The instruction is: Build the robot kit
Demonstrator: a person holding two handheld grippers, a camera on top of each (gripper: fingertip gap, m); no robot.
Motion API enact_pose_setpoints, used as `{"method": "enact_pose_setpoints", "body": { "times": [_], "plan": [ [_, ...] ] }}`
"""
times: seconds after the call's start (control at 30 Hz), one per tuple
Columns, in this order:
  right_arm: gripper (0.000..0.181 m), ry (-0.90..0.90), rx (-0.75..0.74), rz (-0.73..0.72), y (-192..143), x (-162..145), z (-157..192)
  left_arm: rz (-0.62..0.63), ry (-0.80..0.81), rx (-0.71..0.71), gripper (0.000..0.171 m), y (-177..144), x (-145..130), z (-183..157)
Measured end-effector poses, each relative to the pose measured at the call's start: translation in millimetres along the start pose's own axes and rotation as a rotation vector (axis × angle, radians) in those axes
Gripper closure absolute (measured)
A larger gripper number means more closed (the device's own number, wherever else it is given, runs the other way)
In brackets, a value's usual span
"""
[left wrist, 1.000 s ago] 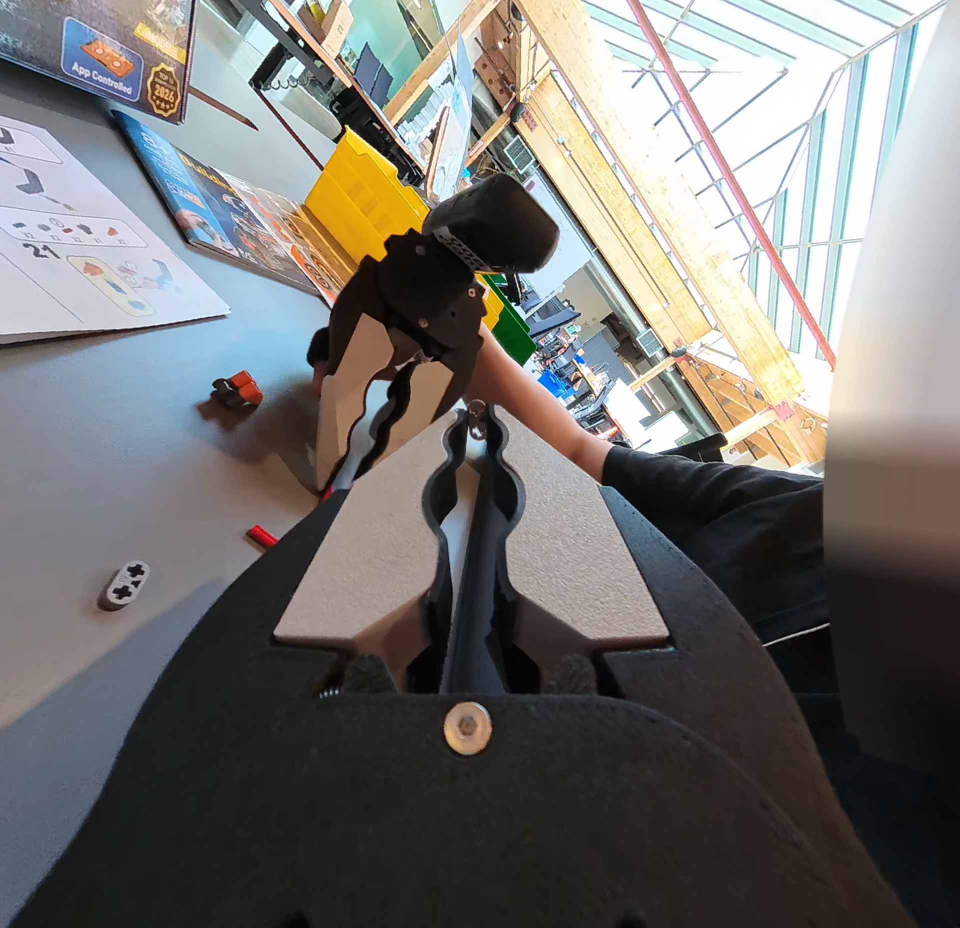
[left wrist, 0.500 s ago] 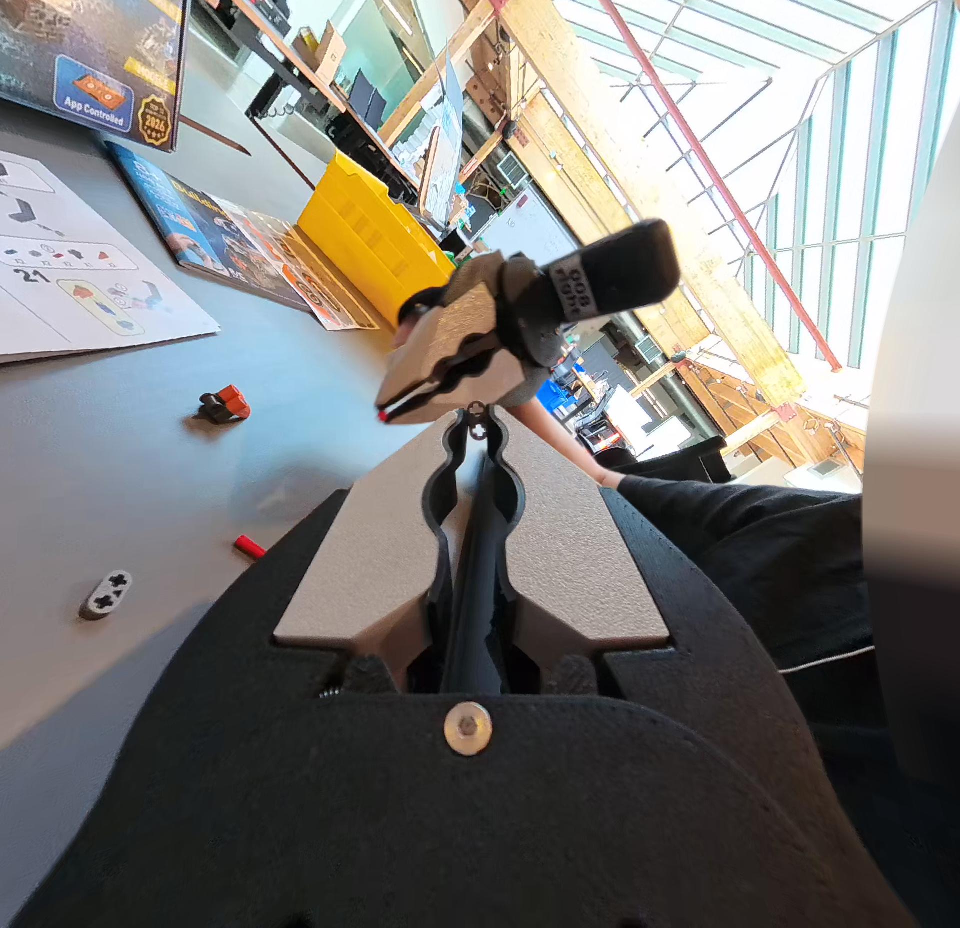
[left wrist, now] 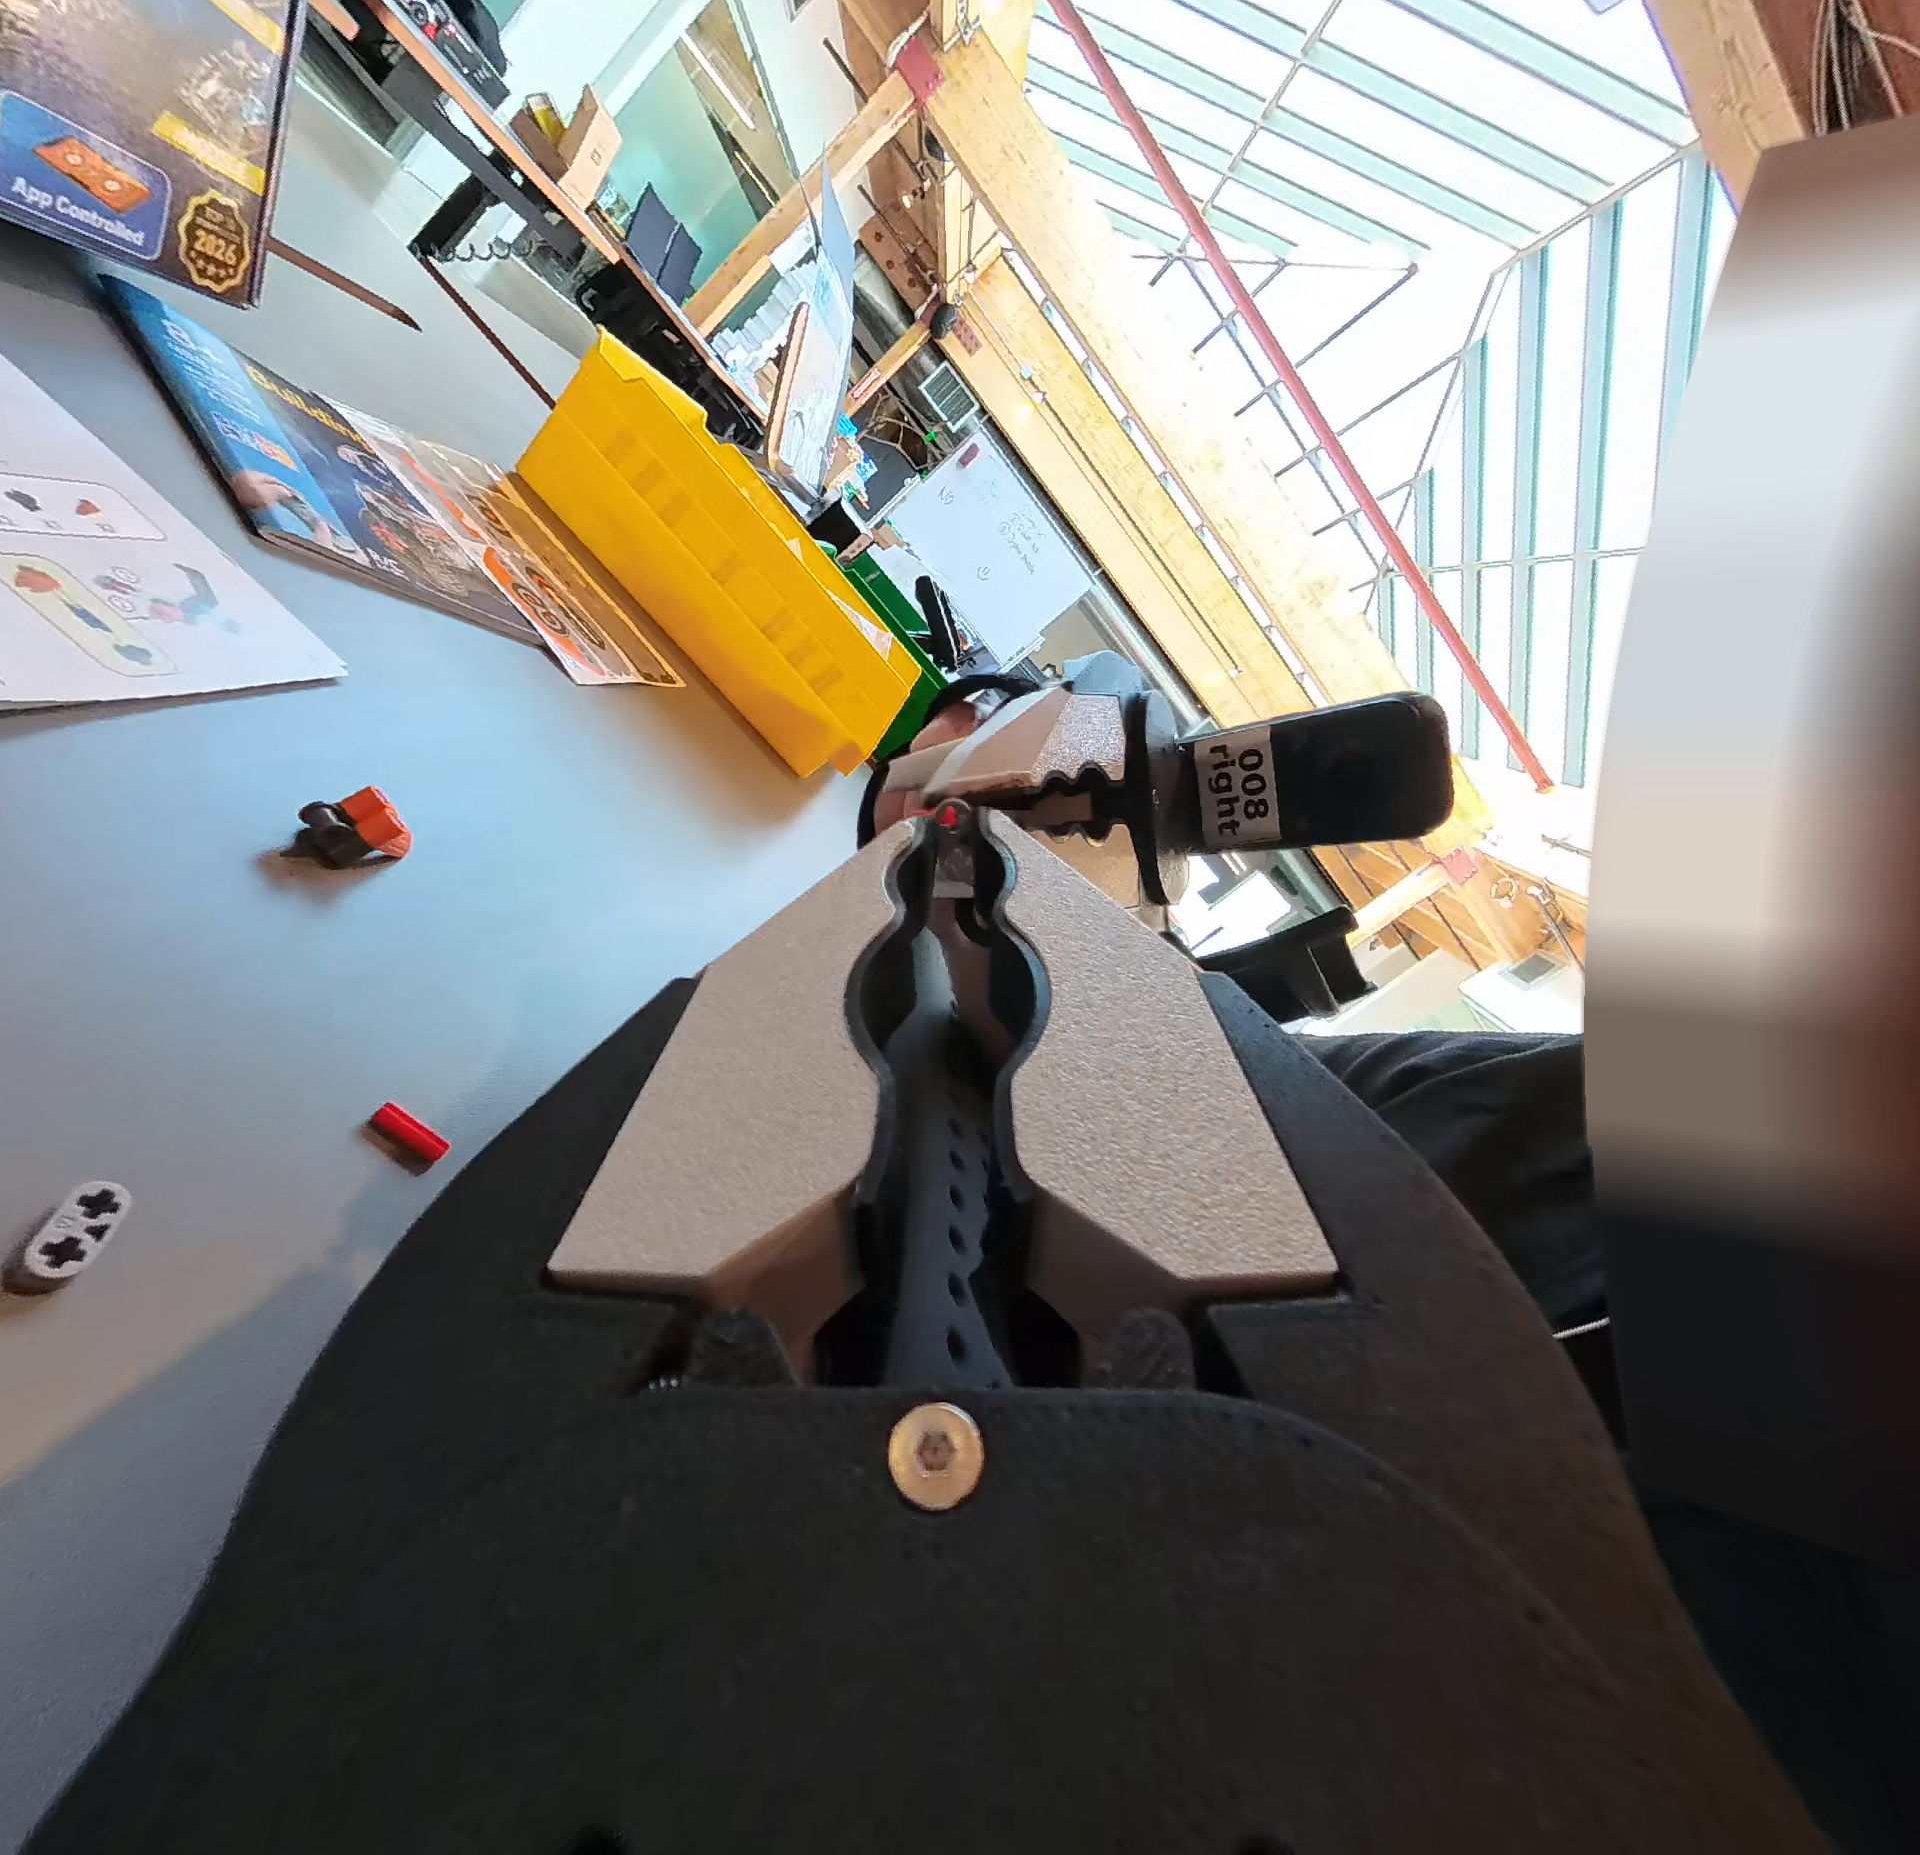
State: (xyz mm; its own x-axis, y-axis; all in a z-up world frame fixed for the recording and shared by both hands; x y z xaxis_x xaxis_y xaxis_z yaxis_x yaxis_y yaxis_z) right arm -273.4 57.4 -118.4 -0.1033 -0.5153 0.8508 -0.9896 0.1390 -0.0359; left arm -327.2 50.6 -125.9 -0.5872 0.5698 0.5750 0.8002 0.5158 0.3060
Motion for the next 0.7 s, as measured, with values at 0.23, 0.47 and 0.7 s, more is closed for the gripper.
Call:
{"method": "enact_pose_setpoints", "body": {
  "times": [0.23,0.47,0.7],
  "plan": [
    [0.178,-0.008,0.011,0.007,-0.4,-2.8,1.0,0.018,0.005,0.016,0.167,1.8,-3.8,3.3],
    [0.178,-0.217,-0.044,0.063,0.6,-3.7,2.7,0.013,-0.015,0.025,0.167,2.2,-4.5,5.9],
    [0.178,-0.565,-0.079,0.107,1.4,-5.4,9.5,0.020,-0.035,0.042,0.167,0.9,-6.5,7.9]
  ]
}}
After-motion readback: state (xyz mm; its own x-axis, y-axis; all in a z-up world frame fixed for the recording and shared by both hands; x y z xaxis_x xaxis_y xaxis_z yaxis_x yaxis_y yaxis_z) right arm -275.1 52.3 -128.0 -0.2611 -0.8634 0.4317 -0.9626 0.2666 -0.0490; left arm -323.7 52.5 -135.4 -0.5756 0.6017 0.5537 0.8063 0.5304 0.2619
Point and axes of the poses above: each gripper's, where its closed fingertips meet, y out along the fingers, x out of its top, z = x × y across the jaws, the point moved 3 cm from there along -y, back along the fingers, and after that the axes turned 13 degrees about -z, right-handed, at the moved point
